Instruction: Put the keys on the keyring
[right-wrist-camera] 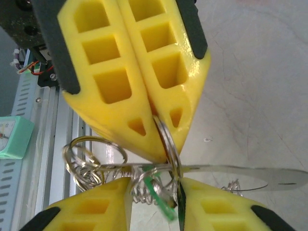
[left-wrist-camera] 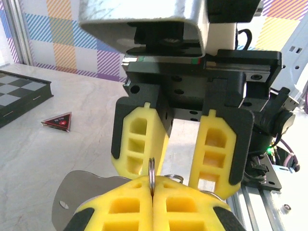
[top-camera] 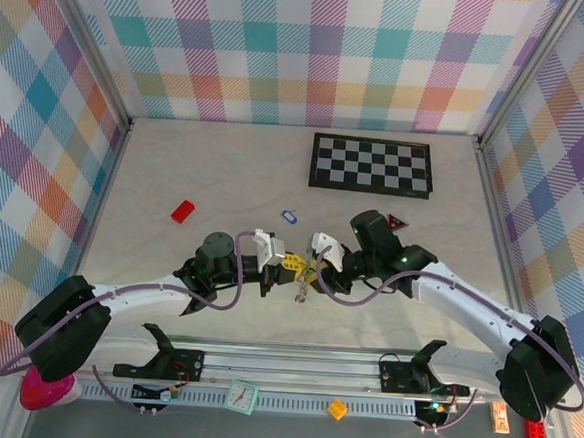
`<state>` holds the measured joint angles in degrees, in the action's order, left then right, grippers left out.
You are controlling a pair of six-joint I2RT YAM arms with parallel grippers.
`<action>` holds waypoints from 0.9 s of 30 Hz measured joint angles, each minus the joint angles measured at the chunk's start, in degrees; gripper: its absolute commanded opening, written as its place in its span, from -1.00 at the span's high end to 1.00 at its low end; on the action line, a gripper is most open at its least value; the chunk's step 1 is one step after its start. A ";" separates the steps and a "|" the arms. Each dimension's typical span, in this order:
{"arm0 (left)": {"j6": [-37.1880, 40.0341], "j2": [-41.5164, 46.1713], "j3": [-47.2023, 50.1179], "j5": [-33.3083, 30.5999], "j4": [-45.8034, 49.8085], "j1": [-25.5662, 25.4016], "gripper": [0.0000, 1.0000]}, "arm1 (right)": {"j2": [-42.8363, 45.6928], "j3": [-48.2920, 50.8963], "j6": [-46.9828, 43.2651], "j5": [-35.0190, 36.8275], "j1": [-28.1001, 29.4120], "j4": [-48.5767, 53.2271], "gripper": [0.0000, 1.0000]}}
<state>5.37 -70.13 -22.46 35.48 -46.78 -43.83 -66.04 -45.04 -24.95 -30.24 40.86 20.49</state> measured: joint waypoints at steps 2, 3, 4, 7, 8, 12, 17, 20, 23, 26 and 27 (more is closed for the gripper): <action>0.00 0.00 0.24 0.02 -0.02 0.00 1.00 | 1.97 0.09 -0.37 0.63 -0.50 1.09 0.36; 0.00 0.00 0.33 0.02 0.00 0.00 1.00 | 2.89 0.09 -0.61 0.81 -0.76 1.60 0.36; 0.02 0.00 0.37 0.02 0.00 0.00 1.00 | 3.98 0.11 -0.94 0.96 -1.03 2.19 0.36; 0.11 0.00 0.46 0.04 0.00 0.00 1.00 | 6.47 0.09 -1.44 0.87 -1.66 3.69 0.36; 0.20 0.00 0.46 0.07 0.02 0.00 1.00 | 7.02 0.11 -1.44 0.87 -1.86 4.07 0.38; 0.28 -0.07 0.46 0.87 0.02 0.00 1.00 | 7.30 0.11 -1.40 0.85 -1.97 3.98 0.41; 0.72 -0.44 0.46 2.08 0.07 0.00 1.00 | 6.12 0.02 -1.22 0.35 -1.97 2.34 0.49; 1.33 -0.44 0.46 2.67 0.09 0.00 1.00 | 4.98 0.02 -1.22 -0.22 -1.97 2.10 0.52; 1.70 -0.44 0.46 3.10 0.09 0.00 1.00 | 4.07 -0.11 -1.22 -1.25 -1.97 1.88 0.55; 1.79 -0.44 0.46 3.52 0.09 0.00 1.00 | 3.15 -0.44 -1.22 -2.38 -1.97 1.64 0.58; 1.86 -0.44 0.46 3.56 0.09 0.00 1.00 | 2.95 -0.48 -1.22 -2.62 -1.97 1.51 0.58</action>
<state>7.22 -70.57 -22.00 39.05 -46.70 -43.83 -63.09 -45.52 -26.17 -32.86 38.89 22.00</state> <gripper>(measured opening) 0.042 0.216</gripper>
